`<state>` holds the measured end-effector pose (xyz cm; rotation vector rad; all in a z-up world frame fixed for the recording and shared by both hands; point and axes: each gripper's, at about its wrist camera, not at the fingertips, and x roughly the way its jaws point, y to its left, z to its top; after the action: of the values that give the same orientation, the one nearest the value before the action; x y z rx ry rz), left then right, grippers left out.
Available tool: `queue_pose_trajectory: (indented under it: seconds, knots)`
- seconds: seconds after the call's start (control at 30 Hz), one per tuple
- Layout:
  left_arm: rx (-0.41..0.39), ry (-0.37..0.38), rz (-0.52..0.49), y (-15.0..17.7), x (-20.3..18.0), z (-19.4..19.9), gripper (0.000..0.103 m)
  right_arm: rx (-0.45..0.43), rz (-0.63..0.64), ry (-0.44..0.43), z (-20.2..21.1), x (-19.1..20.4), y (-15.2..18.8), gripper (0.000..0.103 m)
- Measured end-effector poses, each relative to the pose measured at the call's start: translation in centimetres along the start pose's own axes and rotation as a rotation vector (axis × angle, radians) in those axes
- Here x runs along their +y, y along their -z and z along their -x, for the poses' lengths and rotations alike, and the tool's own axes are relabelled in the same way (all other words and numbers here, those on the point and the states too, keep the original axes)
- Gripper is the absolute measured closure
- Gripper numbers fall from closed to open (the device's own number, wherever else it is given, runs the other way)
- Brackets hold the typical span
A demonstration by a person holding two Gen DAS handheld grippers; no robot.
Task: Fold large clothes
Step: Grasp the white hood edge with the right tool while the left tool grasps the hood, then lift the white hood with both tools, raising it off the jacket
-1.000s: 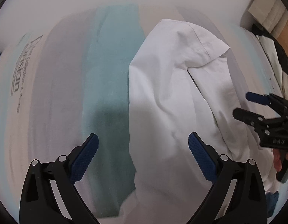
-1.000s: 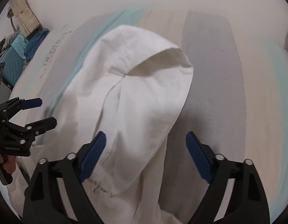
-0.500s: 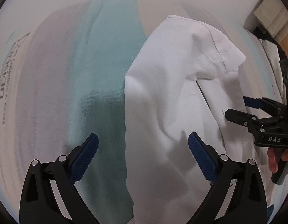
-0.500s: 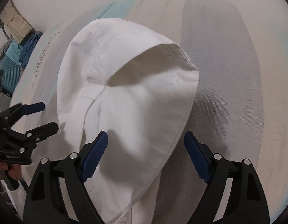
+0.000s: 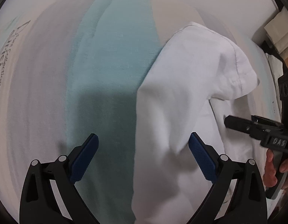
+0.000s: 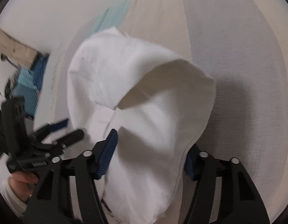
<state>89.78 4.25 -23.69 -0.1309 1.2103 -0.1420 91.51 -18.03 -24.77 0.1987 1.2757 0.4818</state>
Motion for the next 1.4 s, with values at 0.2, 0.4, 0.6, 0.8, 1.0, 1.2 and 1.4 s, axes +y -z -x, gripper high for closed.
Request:
queue_pose_trajectory:
  seconds: [0.2,0.4,0.6,0.8,1.0,1.2,1.4]
  knots:
    - [0.005,0.039,-0.009,-0.3,0.1,-0.8,0.018,-0.006,-0.049,-0.011,-0.4,-0.4,-0.6,0.044]
    - [0.011,0.085,-0.029,-0.9,-0.9,-1.4,0.046,-0.044,-0.061,0.016,-0.4,0.1,-0.9,0.060]
    - [-0.006,0.023,-0.084,-0.8,-2.2,-0.7,0.087,-0.082,-0.066,0.080,0.0,-0.7,-0.7,0.084]
    - [-0.053,0.002,-0.095,0.5,-3.3,1.2,0.100,-0.131,-0.081,0.112,1.2,-0.5,-0.3,0.091]
    - [-0.126,-0.031,-0.132,1.4,-4.2,4.0,0.100,-0.221,0.007,0.191,3.9,1.9,0.8,0.094]
    - [-0.247,-0.054,-0.182,3.3,-5.1,8.5,0.100,-0.334,0.116,0.280,7.5,5.0,3.6,0.094]
    - [-0.327,-0.079,-0.196,5.5,-6.6,11.9,0.100,-0.411,0.166,0.320,10.1,7.7,6.2,0.095]
